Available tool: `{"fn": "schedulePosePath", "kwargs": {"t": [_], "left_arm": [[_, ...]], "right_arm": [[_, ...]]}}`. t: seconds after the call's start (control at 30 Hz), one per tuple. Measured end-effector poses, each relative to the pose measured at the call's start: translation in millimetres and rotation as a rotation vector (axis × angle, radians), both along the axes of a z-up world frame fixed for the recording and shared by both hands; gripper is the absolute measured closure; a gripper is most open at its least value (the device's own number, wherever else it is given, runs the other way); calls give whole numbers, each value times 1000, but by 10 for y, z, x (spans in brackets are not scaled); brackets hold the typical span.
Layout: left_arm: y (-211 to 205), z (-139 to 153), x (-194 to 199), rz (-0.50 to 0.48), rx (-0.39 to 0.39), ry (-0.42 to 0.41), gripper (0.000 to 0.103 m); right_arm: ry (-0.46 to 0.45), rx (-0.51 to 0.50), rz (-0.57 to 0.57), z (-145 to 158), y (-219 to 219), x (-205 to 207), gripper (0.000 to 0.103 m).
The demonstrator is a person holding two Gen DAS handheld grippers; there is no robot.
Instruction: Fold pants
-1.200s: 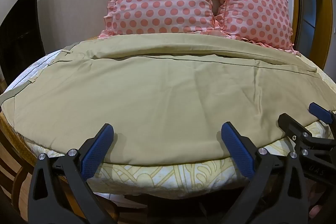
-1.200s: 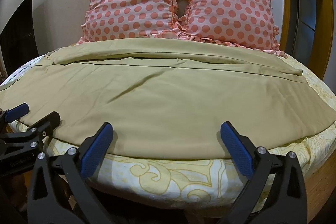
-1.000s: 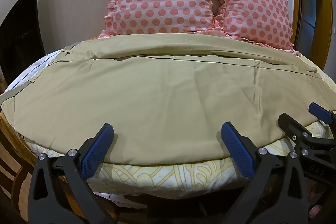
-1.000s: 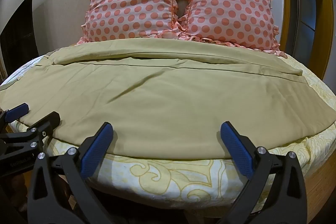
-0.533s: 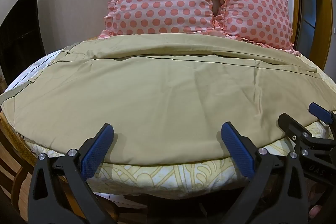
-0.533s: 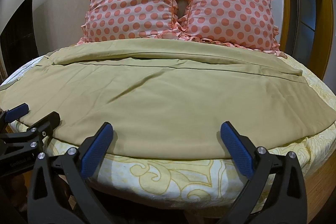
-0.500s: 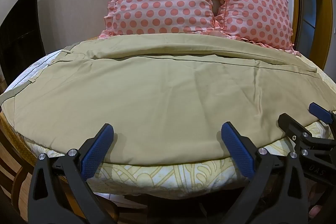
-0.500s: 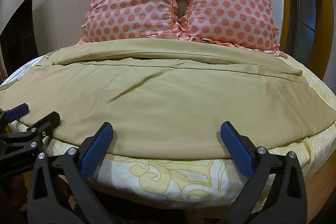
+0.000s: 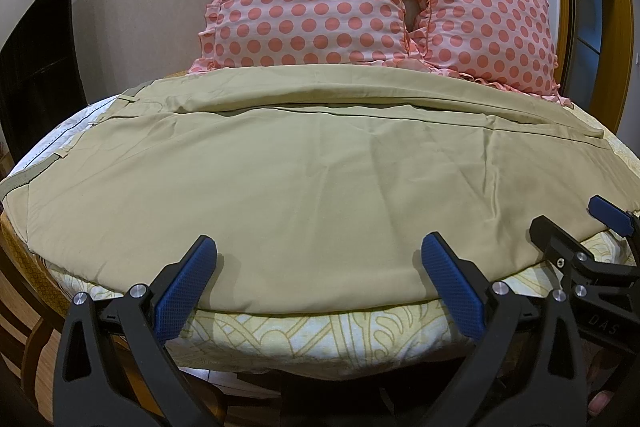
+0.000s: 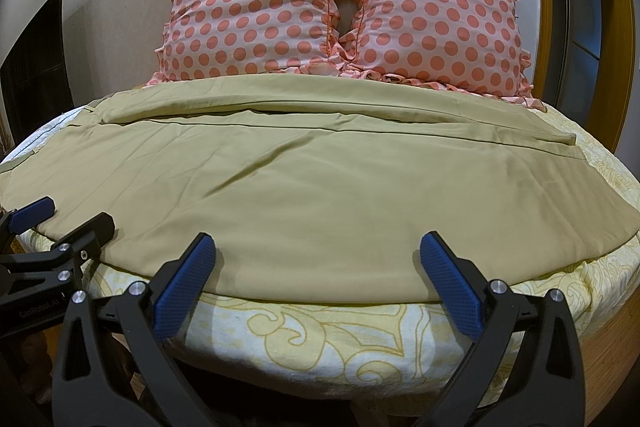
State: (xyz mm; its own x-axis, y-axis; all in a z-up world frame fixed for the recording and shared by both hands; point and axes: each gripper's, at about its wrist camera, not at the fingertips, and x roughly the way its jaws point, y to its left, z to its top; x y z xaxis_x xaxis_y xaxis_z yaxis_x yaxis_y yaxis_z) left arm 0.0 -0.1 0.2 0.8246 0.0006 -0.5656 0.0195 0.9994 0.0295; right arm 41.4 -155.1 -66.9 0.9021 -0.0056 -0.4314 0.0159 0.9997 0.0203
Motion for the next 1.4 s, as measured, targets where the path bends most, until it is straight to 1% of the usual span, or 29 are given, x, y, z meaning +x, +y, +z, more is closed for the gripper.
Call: {"fn": "schedulePosePath", "kwargs": {"t": [1.4], "left_arm": [[0,1,-1,0,0,-2,1]], "right_arm": [[-8,1,-2,-31,-9,-3,2]]}}
